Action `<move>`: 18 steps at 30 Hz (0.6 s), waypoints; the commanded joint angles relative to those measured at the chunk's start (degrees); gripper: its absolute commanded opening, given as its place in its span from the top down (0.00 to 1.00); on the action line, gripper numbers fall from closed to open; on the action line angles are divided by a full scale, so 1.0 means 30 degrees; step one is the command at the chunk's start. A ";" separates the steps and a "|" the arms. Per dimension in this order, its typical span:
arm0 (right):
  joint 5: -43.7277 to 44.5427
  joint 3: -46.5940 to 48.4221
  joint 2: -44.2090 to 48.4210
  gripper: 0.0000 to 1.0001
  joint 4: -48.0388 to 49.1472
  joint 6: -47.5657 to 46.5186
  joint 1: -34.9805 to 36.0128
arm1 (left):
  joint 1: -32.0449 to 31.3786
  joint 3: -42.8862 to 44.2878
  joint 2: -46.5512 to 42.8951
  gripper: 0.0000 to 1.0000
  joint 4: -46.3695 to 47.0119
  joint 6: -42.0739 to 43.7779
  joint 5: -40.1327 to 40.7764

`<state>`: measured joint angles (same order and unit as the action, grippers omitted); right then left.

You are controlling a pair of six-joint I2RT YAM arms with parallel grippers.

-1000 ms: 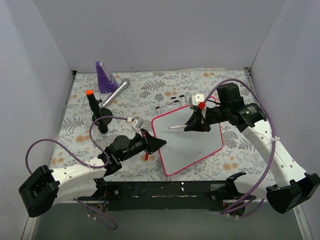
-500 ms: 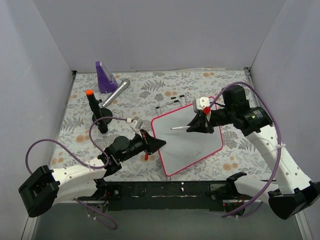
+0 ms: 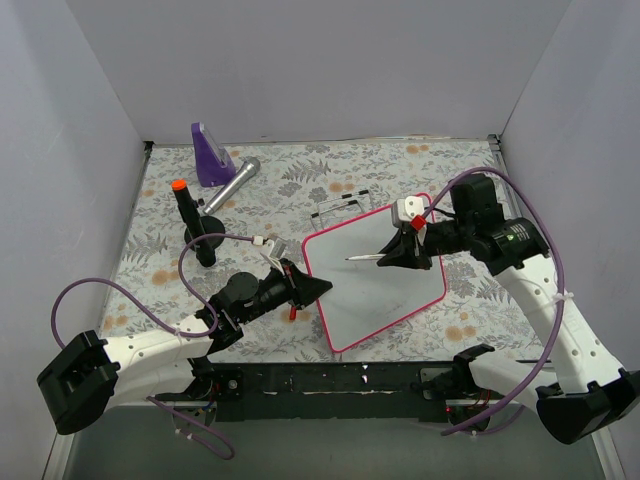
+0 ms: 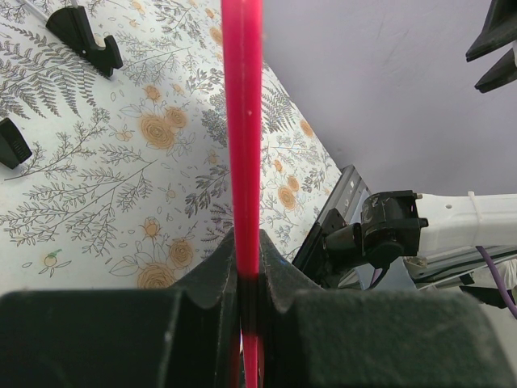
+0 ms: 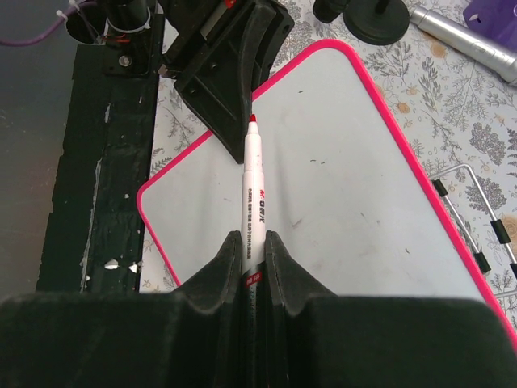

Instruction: Write a sentence on the whiteboard

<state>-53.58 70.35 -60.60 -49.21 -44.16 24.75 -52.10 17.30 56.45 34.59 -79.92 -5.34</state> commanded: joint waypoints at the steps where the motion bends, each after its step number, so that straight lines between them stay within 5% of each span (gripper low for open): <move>1: -0.0684 -0.0187 0.0424 0.99 0.0173 -0.0133 -0.0165 | -0.0096 0.0298 -0.0446 1.00 0.2123 0.0214 0.0053; 18: 0.0779 0.1482 -0.1304 0.99 0.1462 0.1419 0.1354 | -0.0125 0.0415 -0.0299 1.00 0.2006 0.0097 0.0404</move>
<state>-52.62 71.05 -63.59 -47.68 -41.89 25.91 -52.10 17.30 56.64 34.72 -79.96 -5.28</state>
